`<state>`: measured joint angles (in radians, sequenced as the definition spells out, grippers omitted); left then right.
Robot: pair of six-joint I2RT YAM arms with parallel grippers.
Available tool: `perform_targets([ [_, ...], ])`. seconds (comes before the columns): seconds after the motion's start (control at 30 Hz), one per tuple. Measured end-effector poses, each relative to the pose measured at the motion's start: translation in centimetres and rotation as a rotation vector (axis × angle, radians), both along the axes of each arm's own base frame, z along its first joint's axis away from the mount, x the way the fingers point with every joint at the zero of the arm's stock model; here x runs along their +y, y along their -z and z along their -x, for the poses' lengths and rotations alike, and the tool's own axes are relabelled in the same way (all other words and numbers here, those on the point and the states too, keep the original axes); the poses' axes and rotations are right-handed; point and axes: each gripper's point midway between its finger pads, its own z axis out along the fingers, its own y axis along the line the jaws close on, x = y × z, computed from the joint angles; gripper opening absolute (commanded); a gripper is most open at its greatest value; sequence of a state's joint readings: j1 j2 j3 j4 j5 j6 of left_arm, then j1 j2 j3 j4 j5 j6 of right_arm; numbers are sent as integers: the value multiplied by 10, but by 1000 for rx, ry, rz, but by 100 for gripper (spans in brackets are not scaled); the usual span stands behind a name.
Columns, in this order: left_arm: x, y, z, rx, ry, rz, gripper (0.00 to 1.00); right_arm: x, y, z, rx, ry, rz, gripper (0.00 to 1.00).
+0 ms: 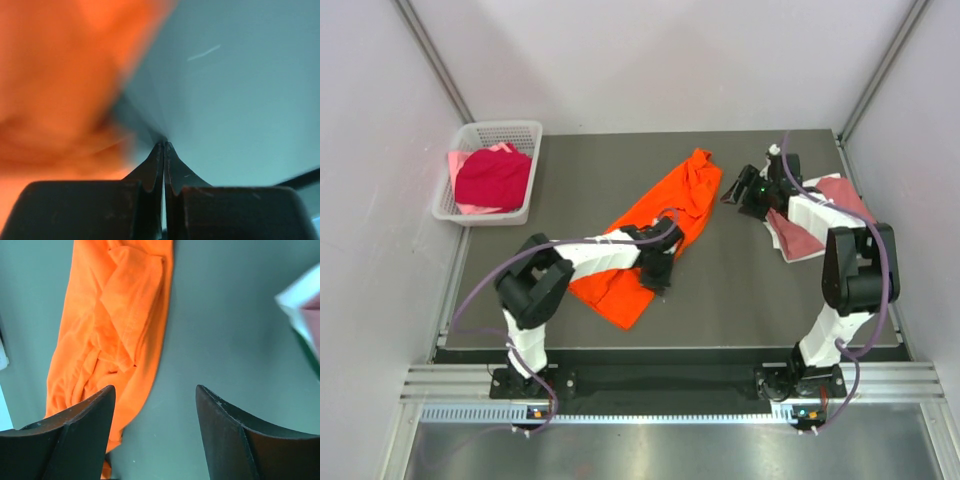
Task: Fold and stack the t-shirts
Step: Fold the tshirt
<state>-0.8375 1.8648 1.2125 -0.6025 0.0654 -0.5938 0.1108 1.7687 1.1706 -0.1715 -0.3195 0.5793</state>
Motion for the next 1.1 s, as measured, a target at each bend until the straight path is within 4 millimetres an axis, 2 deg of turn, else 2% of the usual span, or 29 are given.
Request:
perform_targets([
  [0.1, -64, -3, -4, -9, 15, 145, 0, -16, -5, 3, -11, 30, 4, 66],
  [0.17, -109, -7, 2, -11, 35, 233, 0, -28, -5, 4, -6, 54, 8, 66],
  [0.3, -170, -22, 25, 2, 78, 356, 0, -45, -4, 2, -1, 84, 17, 66],
  [0.33, -179, -27, 31, 4, 91, 376, 5, -47, -4, 2, -1, 87, 18, 66],
  [0.4, -188, -37, 38, -1, 111, 402, 25, -47, -3, 2, -1, 85, 18, 66],
  [0.43, -188, -41, 36, -15, 113, 405, 32, -46, -3, 3, -2, 83, 17, 66],
  [0.47, -184, -44, 33, -28, 106, 393, 44, -46, -1, 4, 1, 81, 15, 66],
  [0.57, -150, -52, 18, -75, 61, 345, 59, -42, 5, 9, 14, 70, 10, 67],
  [0.63, -111, -63, 2, -113, 10, 318, 60, -39, 9, 11, 24, 64, 8, 68],
  [0.8, 23, -100, -54, -237, -236, 282, 65, -17, 26, 9, 57, 24, 0, 71],
  [0.87, 69, -107, -70, -291, -330, 263, 66, -8, 36, 6, 79, 6, -2, 72],
  [0.9, 93, -107, -75, -307, -376, 246, 67, -3, 40, 3, 88, 0, -4, 74],
  [0.97, 125, -100, -78, -311, -436, 207, 69, 5, 47, -7, 99, -14, -6, 75],
  [1.0, 140, -94, -79, -302, -464, 186, 70, 9, 48, -14, 99, -19, -9, 75],
  [1.03, 154, -86, -80, -291, -492, 168, 76, 13, 50, -22, 95, -24, -11, 75],
  [1.1, 181, -69, -78, -255, -555, 132, 77, 20, 48, -37, 84, -37, -19, 74],
])
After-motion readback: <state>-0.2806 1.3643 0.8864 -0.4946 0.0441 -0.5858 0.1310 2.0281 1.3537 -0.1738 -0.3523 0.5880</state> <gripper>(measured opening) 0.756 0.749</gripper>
